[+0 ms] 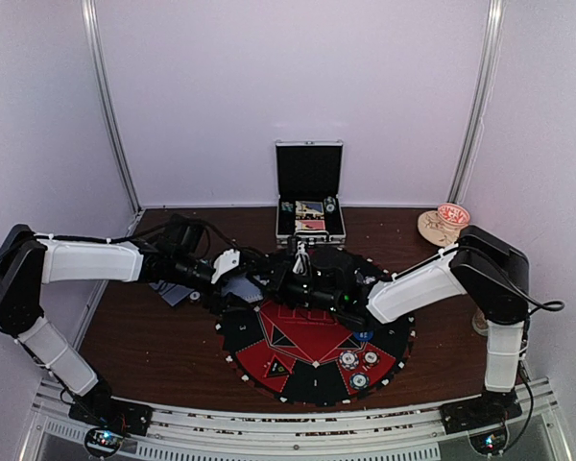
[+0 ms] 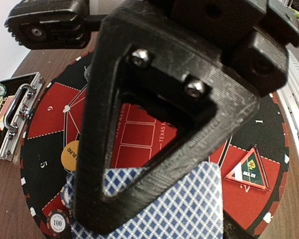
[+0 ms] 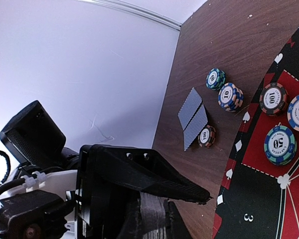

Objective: Distribute texas hold em gaming equipment
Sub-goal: Pass from the right arm to the left

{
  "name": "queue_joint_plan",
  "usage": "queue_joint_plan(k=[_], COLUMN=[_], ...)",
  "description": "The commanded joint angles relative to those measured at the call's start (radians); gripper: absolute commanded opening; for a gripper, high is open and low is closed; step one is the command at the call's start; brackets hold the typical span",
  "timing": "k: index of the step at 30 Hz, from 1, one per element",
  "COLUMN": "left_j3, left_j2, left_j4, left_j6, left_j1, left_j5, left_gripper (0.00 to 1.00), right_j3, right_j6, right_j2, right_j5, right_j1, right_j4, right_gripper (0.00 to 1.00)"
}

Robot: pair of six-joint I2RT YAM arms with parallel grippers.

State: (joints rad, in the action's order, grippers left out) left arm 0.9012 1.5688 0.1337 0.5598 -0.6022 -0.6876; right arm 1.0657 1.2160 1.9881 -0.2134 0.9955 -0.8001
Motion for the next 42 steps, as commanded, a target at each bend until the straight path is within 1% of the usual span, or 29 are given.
queue_joint_plan(k=[1, 5, 10, 11, 14, 17, 23, 29, 33, 42], left_j3=[0.013, 0.013, 0.007, 0.005, 0.005, -0.001, 0.014, 0.03, 0.039, 0.035], left_j2=[-0.006, -0.004, -0.001, -0.001, -0.003, -0.007, -0.009, 0.013, 0.03, 0.029], left_j4=[-0.016, -0.014, -0.014, -0.013, -0.003, 0.002, 0.033, 0.065, 0.08, 0.092], left_j6=[0.008, 0.008, 0.003, 0.002, -0.002, -0.002, -0.008, -0.001, 0.005, 0.02], left_j1=[-0.008, -0.009, -0.009, -0.01, -0.009, -0.009, -0.009, -0.009, -0.009, -0.009], left_j5=[-0.028, -0.02, -0.005, 0.001, 0.026, 0.043, 0.064, 0.073, 0.066, 0.051], left_gripper=[0.62, 0.53, 0.49, 0.49, 0.44, 0.42, 0.41, 0.41, 0.41, 0.41], right_j3=[0.029, 0.028, 0.032, 0.034, 0.044, 0.046, 0.068, 0.074, 0.108, 0.148], right_j6=[-0.007, -0.009, -0.011, -0.018, -0.037, -0.05, -0.051, -0.064, -0.092, -0.131], right_j2=[0.013, 0.016, 0.016, 0.017, 0.018, 0.022, 0.066, 0.087, 0.108, 0.15], right_j5=[0.01, 0.011, 0.01, 0.007, -0.004, -0.01, -0.083, -0.12, -0.149, -0.175], right_j1=[0.0, 0.0, -0.003, -0.004, -0.005, -0.008, -0.01, -0.009, -0.005, 0.0], right_j4=[-0.009, -0.009, -0.01, -0.002, 0.025, 0.042, 0.043, 0.053, 0.107, 0.174], right_gripper=[0.0, 0.0, 0.0, 0.01, 0.24, 0.32, 0.36, 0.45, 0.51, 0.51])
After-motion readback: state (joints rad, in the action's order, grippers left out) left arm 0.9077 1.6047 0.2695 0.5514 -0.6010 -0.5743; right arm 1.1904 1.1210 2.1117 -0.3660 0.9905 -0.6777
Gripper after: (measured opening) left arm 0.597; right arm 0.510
